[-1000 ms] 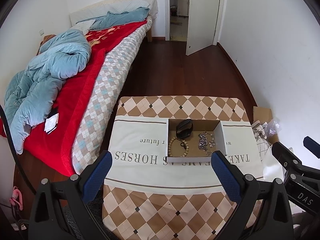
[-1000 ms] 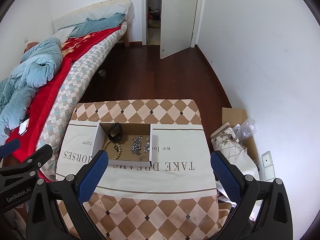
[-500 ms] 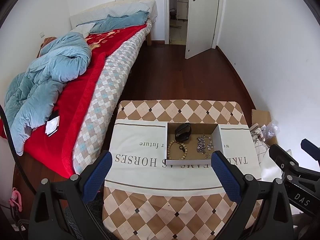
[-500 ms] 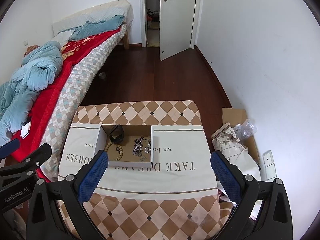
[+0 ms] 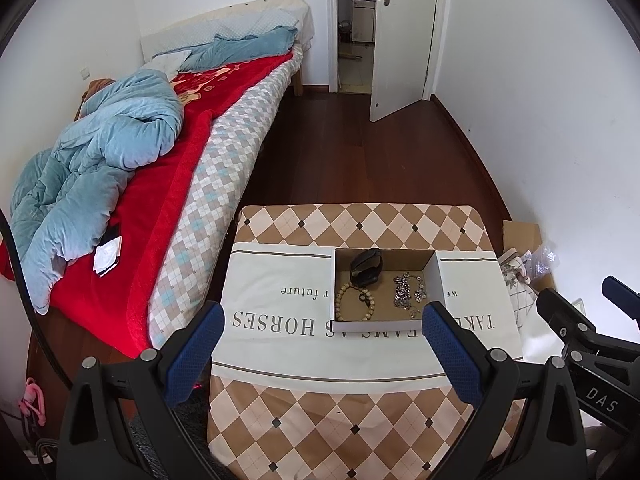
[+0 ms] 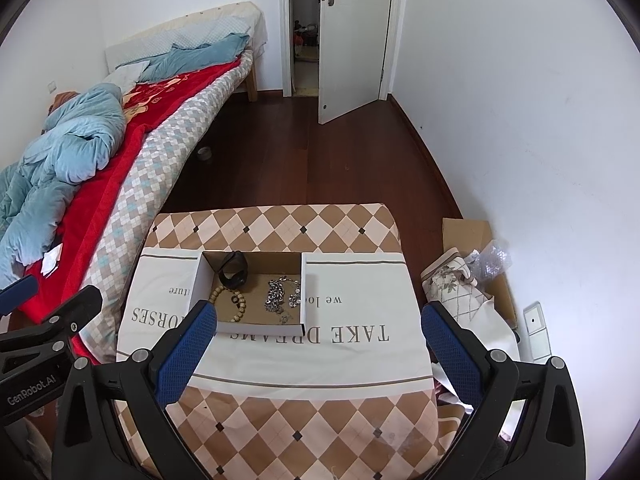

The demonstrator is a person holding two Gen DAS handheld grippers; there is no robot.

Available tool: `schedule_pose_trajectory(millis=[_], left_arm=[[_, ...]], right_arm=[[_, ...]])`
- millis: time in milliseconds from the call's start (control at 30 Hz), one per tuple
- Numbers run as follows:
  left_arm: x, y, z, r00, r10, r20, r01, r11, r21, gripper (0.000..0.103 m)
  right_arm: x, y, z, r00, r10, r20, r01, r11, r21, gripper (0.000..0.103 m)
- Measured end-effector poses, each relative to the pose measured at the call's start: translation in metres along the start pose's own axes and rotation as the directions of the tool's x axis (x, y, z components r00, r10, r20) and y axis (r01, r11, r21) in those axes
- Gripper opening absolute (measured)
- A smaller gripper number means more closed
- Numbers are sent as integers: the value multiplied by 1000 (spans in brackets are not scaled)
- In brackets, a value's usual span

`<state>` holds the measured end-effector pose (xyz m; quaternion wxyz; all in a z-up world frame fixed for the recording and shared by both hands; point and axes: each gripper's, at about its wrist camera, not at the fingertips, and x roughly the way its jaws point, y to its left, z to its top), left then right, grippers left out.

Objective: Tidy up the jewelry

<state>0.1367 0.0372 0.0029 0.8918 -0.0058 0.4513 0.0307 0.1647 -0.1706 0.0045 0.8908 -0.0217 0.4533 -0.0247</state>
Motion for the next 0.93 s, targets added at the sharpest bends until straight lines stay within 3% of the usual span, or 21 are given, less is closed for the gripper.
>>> schedule_pose_trajectory(millis=[933], left_arm=[[-8, 0, 0, 1000, -1, 16, 1, 1000, 4, 101]], right_arm=[[-5, -4, 3, 1000, 4, 12, -4, 1000, 2, 103]])
